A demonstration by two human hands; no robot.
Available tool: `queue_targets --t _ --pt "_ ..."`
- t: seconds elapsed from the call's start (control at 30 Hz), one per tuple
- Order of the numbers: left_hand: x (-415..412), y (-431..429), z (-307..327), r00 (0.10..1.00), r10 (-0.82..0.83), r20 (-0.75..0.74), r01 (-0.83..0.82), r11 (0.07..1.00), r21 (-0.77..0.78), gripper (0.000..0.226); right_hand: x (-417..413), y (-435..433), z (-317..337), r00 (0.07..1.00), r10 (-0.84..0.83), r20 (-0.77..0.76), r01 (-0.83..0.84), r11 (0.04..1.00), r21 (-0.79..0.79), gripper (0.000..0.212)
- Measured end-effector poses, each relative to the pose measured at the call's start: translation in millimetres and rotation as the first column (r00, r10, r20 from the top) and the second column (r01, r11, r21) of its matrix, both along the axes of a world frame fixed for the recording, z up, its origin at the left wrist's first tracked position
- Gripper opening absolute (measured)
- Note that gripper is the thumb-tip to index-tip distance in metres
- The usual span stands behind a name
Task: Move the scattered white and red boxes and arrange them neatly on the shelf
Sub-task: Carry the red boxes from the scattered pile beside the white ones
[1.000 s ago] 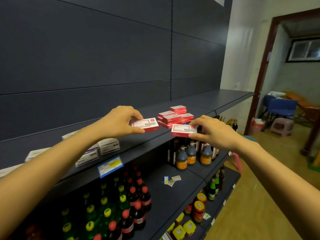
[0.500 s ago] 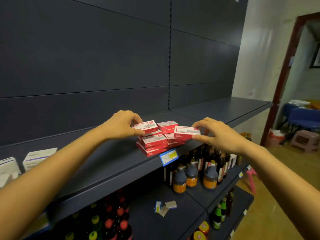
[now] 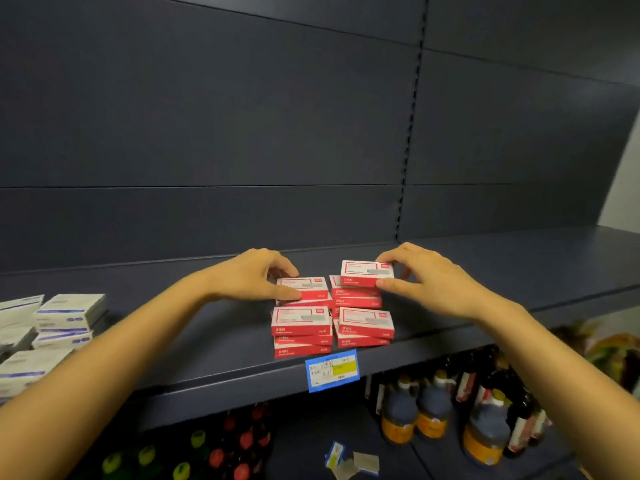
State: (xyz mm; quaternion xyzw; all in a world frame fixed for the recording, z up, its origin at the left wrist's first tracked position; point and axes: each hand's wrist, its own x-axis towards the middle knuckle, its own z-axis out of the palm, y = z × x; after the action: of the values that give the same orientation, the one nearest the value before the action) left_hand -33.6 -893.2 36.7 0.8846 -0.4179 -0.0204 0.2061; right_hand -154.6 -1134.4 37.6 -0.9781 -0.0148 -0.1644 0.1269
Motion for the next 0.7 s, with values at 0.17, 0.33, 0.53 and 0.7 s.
queue_targets --t 0.17,0.33,0.53,0.7 --pt "-9 6 3 0.959 0.240 0.150 -0.226 0.968 -0.105 0.036 28 -10 -4 0.988 0.137 -0.076 -0.145 0.983 -0.112 0.045" --pt "-27 31 10 0.815 0.413 0.405 -0.410 0.907 -0.099 0.030 40 -5 13 0.958 0.279 -0.061 -0.285 0.946 -0.156 0.057" --pt "-66 81 12 0.696 0.602 0.391 -0.608 0.784 -0.126 0.026 56 64 31 0.832 0.553 0.036 -0.539 0.823 -0.177 0.044" --pt "-113 140 6 0.551 0.759 0.346 -0.763 0.626 -0.158 0.025 63 147 25 0.689 0.725 -0.011 -0.713 0.674 -0.194 0.042"
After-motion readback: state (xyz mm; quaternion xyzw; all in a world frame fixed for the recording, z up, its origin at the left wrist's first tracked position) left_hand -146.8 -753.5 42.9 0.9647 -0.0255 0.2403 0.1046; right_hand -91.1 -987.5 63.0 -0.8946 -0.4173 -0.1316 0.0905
